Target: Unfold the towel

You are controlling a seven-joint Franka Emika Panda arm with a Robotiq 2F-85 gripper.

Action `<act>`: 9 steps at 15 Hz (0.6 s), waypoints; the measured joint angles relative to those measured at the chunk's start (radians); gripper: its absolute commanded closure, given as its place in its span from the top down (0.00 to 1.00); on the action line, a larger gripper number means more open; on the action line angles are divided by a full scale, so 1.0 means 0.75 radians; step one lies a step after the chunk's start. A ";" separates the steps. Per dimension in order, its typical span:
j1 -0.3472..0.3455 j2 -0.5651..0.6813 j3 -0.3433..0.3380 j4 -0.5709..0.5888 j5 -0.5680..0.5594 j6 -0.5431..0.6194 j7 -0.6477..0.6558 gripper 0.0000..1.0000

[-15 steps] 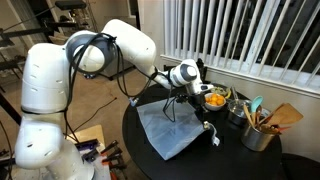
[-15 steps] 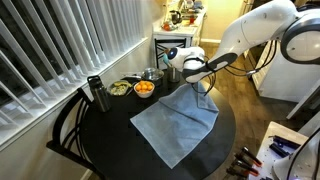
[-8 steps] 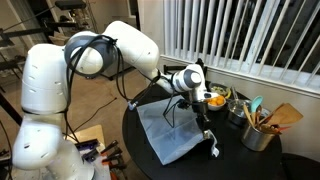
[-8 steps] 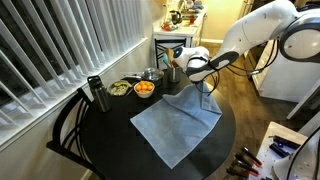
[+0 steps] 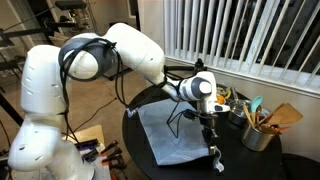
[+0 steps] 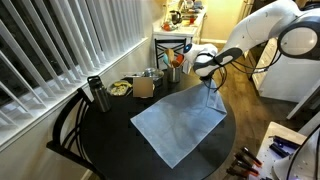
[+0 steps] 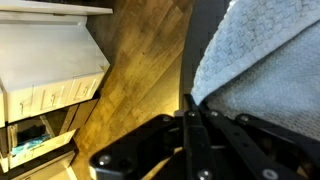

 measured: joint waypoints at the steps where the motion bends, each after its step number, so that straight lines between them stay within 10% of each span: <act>1: -0.010 0.000 -0.007 0.000 0.000 0.000 -0.021 0.28; 9: -0.031 0.037 -0.017 0.000 0.008 0.014 -0.139 0.72</act>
